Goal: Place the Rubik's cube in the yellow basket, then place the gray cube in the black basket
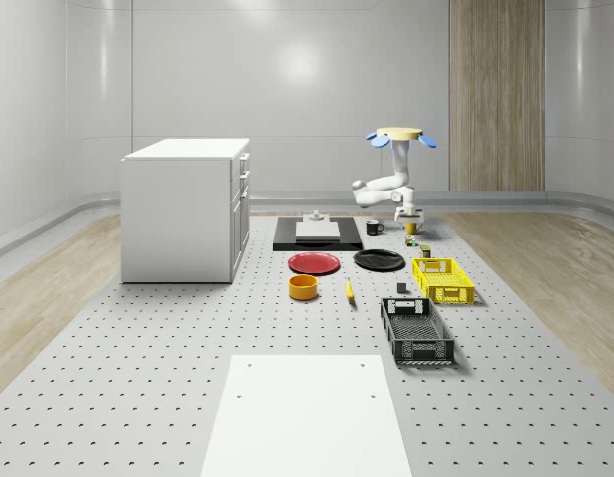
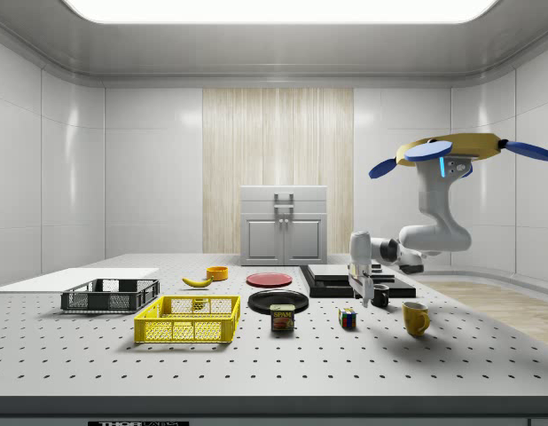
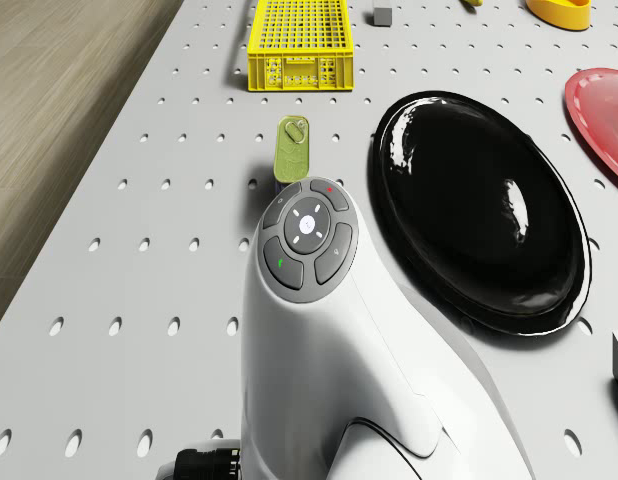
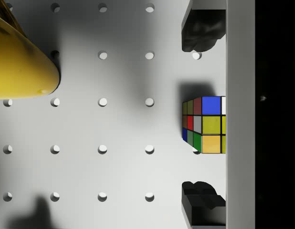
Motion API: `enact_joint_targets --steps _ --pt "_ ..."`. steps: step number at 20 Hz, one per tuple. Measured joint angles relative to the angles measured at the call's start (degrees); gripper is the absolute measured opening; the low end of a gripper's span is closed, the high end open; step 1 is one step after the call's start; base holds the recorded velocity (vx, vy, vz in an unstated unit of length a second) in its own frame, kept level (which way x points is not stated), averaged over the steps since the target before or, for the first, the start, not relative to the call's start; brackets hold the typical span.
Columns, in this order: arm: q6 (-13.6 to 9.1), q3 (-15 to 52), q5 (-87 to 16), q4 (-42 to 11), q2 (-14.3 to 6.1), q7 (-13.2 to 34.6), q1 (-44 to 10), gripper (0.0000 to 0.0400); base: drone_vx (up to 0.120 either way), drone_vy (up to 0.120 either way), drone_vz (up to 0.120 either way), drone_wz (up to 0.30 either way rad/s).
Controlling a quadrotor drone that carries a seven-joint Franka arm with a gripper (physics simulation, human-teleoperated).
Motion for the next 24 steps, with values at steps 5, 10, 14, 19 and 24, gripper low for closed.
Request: enact_joint_targets --steps 5,10,14,19,24 --pt "1.1 0.3 0.6 0.1 -1.2 0.3 -0.3 0.0400 0.104 -0.048 -0.096 0.000" --pt "2.2 0.6 1.1 0.1 -2.3 0.6 -0.7 0.0400 0.080 0.000 0.000 0.000" --pt "3.4 -0.1 0.7 0.3 -3.3 0.7 -0.8 0.0400 0.000 0.000 0.000 0.000" --pt "5.2 -2.0 -0.8 0.7 -4.7 0.6 -0.9 0.0400 0.000 0.000 0.000 0.000" --pt "6.7 -3.4 -1.9 1.0 -5.7 0.6 -1.0 0.0400 0.000 0.000 0.000 0.000"
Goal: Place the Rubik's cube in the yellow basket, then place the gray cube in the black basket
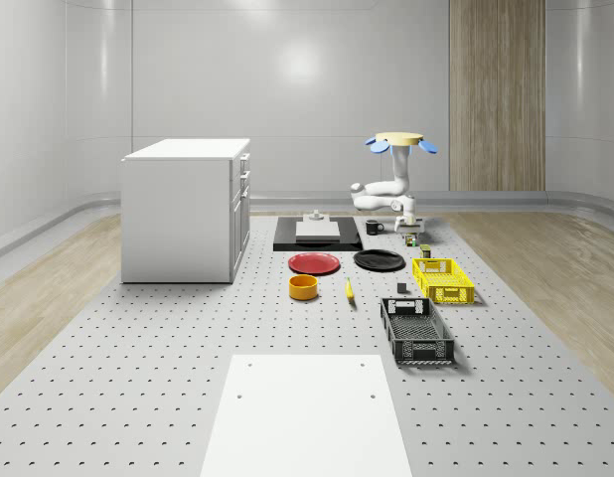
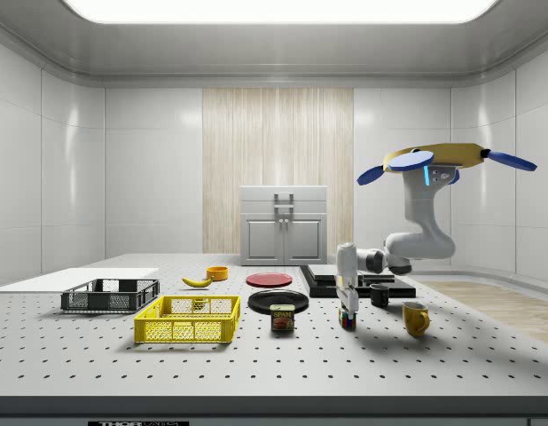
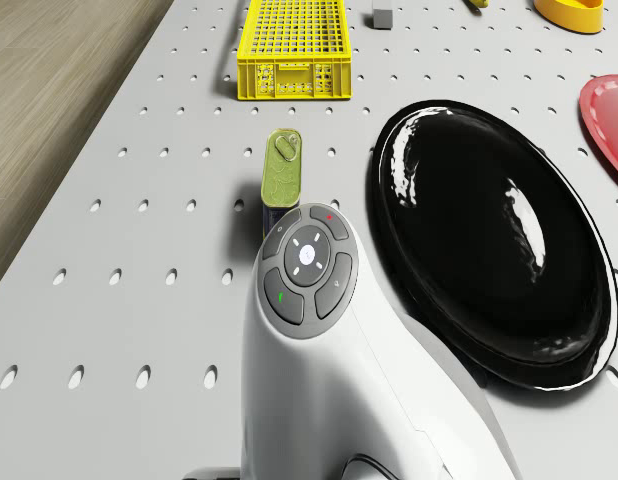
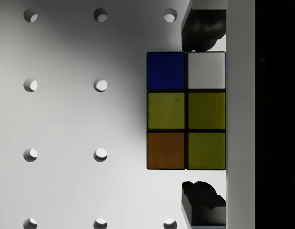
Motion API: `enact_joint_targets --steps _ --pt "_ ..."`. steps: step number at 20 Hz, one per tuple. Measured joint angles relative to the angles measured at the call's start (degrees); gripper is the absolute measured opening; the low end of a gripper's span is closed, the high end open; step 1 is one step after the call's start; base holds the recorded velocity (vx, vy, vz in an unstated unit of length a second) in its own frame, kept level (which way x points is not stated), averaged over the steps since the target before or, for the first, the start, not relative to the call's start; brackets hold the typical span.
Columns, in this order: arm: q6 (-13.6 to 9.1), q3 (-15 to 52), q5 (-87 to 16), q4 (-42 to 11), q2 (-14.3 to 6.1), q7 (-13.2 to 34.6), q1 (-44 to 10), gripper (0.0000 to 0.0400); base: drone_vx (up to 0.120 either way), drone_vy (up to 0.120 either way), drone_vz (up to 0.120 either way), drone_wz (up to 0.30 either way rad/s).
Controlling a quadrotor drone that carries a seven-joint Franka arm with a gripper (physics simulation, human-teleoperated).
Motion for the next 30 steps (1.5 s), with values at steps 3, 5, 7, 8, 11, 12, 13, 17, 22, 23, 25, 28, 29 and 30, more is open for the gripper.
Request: enact_joint_targets --steps 3,5,7,8,11,12,13,17,22,23,25,28,29,30 --pt "0.5 -0.3 -0.2 0.1 -0.4 0.5 -0.5 0.0400 0.000 0.000 0.000 0.000" --pt "0.7 -0.4 -0.3 0.2 -0.6 0.8 -0.9 0.0400 0.000 0.000 0.000 0.000" --pt "1.1 -0.7 -0.5 0.2 -0.9 1.0 -1.1 0.0400 0.000 0.000 0.000 0.000" --pt "1.3 -1.0 -0.7 0.3 -1.0 1.0 -1.2 0.0400 0.000 0.000 0.000 0.000" --pt "1.9 -1.5 -1.1 0.5 -1.4 1.1 -1.4 0.0400 0.000 0.000 0.000 0.000" --pt "2.1 -1.6 -1.2 0.5 -1.5 1.2 -1.5 0.0400 0.000 0.000 0.000 0.000" --pt "2.2 -1.7 -1.2 0.6 -1.6 1.2 -1.5 0.0400 0.000 0.000 0.000 0.000" --pt "2.5 -1.5 -1.1 1.4 -1.7 1.4 -2.5 0.0400 0.000 0.000 0.000 0.000" --pt "2.9 -1.0 -0.7 2.3 -1.9 1.6 -3.6 0.0400 0.000 0.000 0.000 0.000" --pt "3.0 -1.0 -0.6 2.4 -2.0 1.6 -3.7 0.0400 0.000 0.000 0.000 0.000" --pt "3.2 -0.9 -0.5 2.6 -2.2 1.6 -3.8 0.0389 0.000 0.000 0.000 0.000" --pt "3.5 -0.8 -0.3 2.7 -2.5 1.6 -4.0 0.0355 0.000 0.000 0.000 0.000" --pt "3.6 -0.8 -0.2 2.7 -2.6 1.7 -4.1 0.0348 0.000 0.000 0.000 0.000" --pt "3.7 -0.7 -0.2 2.7 -2.6 1.7 -4.1 0.0343 0.000 0.000 0.000 0.000"
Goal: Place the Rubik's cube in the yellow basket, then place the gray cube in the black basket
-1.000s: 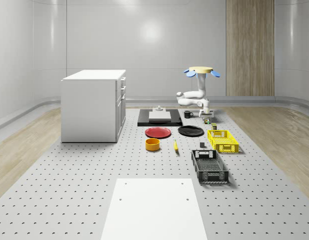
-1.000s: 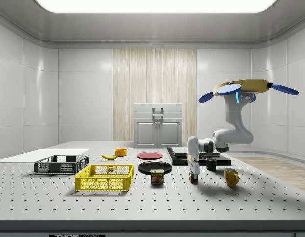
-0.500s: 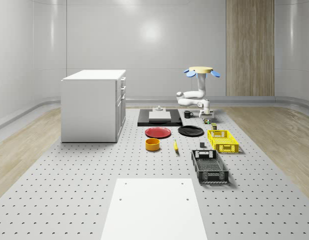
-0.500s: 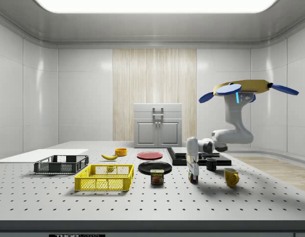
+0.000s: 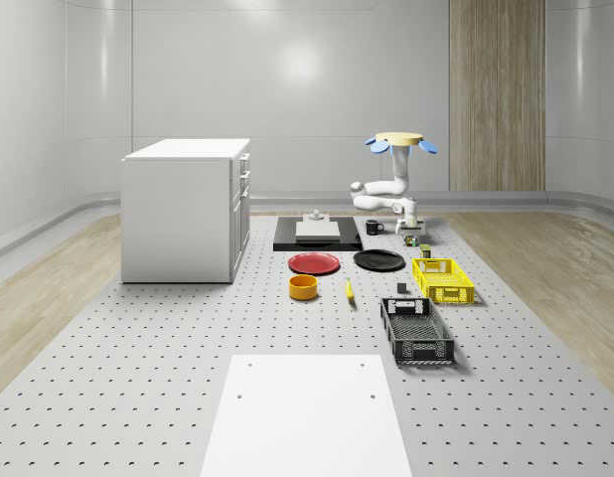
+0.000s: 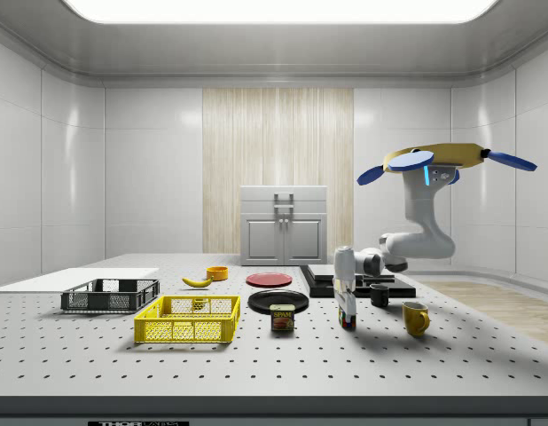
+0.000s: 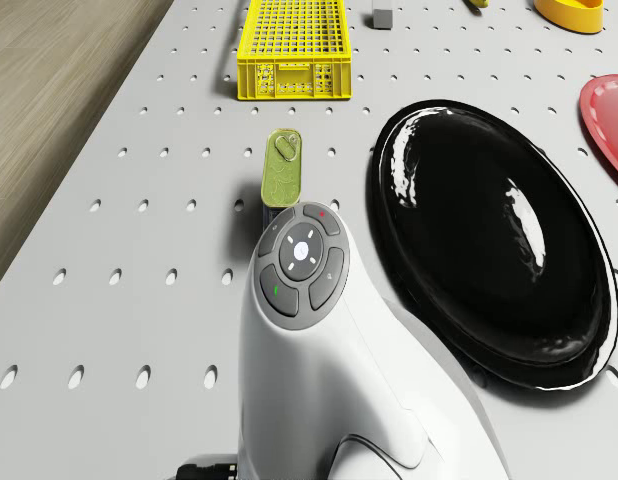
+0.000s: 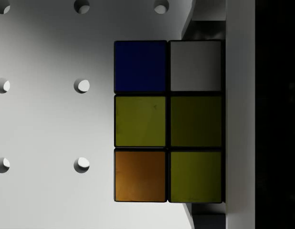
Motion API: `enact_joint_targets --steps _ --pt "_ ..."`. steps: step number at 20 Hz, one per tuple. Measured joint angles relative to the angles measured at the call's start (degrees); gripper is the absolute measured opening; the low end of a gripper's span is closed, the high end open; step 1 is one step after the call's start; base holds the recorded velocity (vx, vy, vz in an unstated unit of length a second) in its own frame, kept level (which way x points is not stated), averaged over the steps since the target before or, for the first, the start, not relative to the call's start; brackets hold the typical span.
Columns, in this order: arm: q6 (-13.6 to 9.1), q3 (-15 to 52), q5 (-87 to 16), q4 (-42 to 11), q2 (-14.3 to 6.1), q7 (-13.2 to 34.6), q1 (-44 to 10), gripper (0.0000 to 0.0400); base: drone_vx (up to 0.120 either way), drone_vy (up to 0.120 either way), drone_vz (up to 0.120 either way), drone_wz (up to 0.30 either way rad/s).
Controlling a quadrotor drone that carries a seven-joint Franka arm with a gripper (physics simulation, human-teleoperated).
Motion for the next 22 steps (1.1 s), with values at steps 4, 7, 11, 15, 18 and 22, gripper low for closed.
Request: enact_joint_targets --steps 4,7,11,15,18,22 --pt "0.4 0.1 0.2 0.1 -0.4 0.1 -0.2 0.0332 0.000 0.000 0.000 0.000" --pt "0.6 0.1 0.3 0.1 -0.7 0.2 -0.3 0.0328 0.000 0.000 0.000 0.000" --pt "1.0 0.2 0.5 0.1 -1.0 0.3 -0.4 0.0326 0.000 0.000 0.000 0.000" --pt "0.6 1.7 2.0 -0.2 -1.3 0.5 -0.5 0.0325 0.000 0.000 0.020 0.000" --pt "0.0 3.9 4.2 -0.6 -1.5 0.8 -0.5 0.0325 0.000 0.000 0.120 0.000" --pt "-0.4 6.1 6.4 -1.0 -1.8 1.1 -0.6 0.0325 0.000 0.000 0.120 0.000"
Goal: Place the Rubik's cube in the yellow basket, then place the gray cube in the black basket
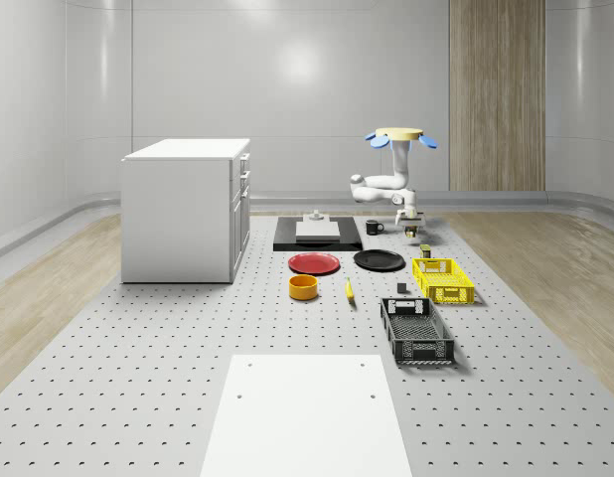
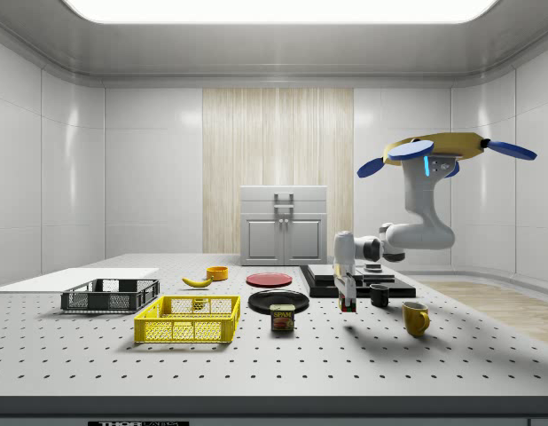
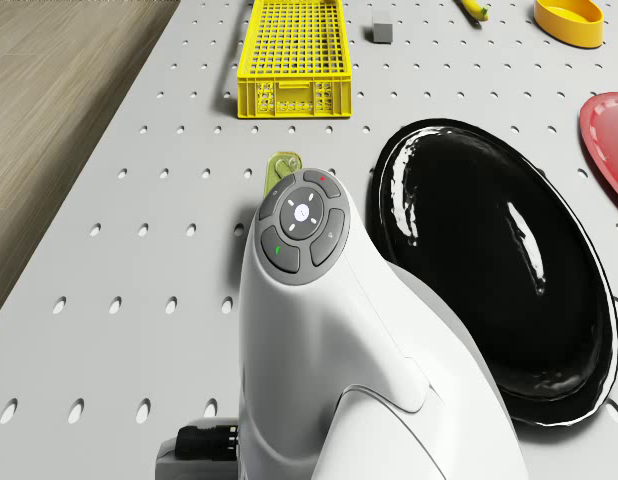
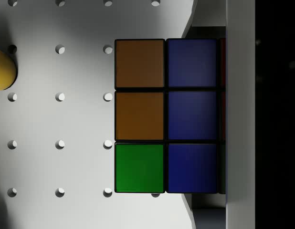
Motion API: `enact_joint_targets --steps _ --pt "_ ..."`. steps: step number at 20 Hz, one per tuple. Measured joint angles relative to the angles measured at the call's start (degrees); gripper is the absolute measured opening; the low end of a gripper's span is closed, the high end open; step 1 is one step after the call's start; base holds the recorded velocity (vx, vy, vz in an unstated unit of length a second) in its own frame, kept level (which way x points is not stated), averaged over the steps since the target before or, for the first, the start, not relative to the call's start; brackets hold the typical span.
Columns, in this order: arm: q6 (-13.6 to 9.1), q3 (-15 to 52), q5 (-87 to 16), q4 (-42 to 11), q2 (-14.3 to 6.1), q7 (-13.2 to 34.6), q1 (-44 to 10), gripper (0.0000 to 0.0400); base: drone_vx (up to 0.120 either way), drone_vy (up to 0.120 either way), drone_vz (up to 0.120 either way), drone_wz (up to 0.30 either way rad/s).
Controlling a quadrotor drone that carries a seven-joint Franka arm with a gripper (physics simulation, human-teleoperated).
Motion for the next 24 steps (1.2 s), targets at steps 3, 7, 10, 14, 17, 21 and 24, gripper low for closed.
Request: enact_joint_targets --steps 3,7,10,14,17,21,24 --pt "0.1 0.9 1.0 -0.1 -0.4 0.2 -0.1 0.0325 0.000 0.000 0.120 0.000" --pt "0.4 1.5 1.7 -0.2 -0.9 0.3 -0.2 0.0325 0.020 0.000 0.120 0.000" --pt "0.7 1.8 2.1 -0.2 -1.3 0.4 -0.3 0.0325 0.120 0.000 0.027 0.000" --pt "1.2 1.9 2.4 -0.1 -1.8 0.5 -0.4 0.0325 0.120 0.000 0.000 0.000" --pt "1.5 2.0 2.6 -0.1 -2.2 0.6 -0.5 0.0325 0.120 0.000 0.000 0.000" --pt "2.0 2.1 2.8 -0.1 -2.7 0.6 -0.6 0.0325 0.120 0.000 0.000 0.000" --pt "2.3 2.2 3.0 -0.1 -3.1 0.7 -0.7 0.0325 0.120 0.000 0.000 0.000"
